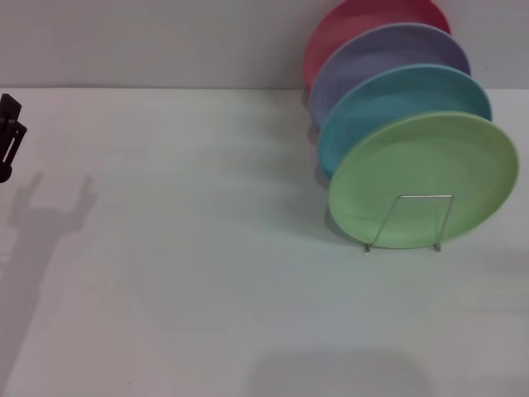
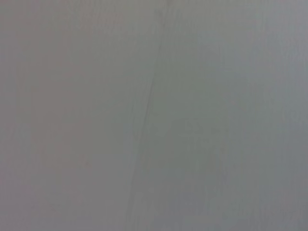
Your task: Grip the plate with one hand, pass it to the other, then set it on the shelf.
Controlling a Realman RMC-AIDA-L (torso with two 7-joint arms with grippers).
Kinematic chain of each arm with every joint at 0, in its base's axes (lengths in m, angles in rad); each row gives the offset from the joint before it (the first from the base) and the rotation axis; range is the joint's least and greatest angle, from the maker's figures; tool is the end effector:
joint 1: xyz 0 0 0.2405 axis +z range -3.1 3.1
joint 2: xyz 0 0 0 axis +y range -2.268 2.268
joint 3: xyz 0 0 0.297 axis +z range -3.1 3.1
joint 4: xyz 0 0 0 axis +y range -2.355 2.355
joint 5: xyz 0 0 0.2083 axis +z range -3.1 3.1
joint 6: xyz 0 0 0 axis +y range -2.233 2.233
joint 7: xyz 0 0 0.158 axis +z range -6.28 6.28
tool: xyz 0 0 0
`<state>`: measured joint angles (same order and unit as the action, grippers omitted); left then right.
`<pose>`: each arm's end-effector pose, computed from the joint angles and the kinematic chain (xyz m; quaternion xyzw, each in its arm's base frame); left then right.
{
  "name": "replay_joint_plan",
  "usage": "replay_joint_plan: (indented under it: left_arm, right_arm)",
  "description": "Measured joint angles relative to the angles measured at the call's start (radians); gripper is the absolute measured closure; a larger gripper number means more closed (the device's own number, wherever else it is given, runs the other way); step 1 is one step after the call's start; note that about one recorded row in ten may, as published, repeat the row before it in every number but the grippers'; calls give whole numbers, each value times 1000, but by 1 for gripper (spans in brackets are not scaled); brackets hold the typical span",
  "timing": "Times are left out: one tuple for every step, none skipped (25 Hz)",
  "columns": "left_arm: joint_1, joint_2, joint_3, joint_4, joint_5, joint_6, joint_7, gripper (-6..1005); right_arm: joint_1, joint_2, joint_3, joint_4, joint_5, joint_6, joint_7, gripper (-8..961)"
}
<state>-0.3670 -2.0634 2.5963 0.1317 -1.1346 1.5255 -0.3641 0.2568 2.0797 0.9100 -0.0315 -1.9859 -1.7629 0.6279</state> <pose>-0.3484 0.3174 -0.0026 -0.6358 -0.2149 -0.4495 0.5895 0.4057 0.2430 0.0754 -0.4535 0.2210 0.5088 0.6975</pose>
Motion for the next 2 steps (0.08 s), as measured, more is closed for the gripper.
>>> replay_joint_plan:
  left_arm:
    - [0, -1, -5, 0, 0, 1, 6, 167]
    - [0, -2, -10, 0, 1, 3, 12, 167]
  right_arm:
    - [3, 0, 0, 3, 0, 13, -2, 324]
    - [6, 0, 1, 6, 1, 24, -8, 324]
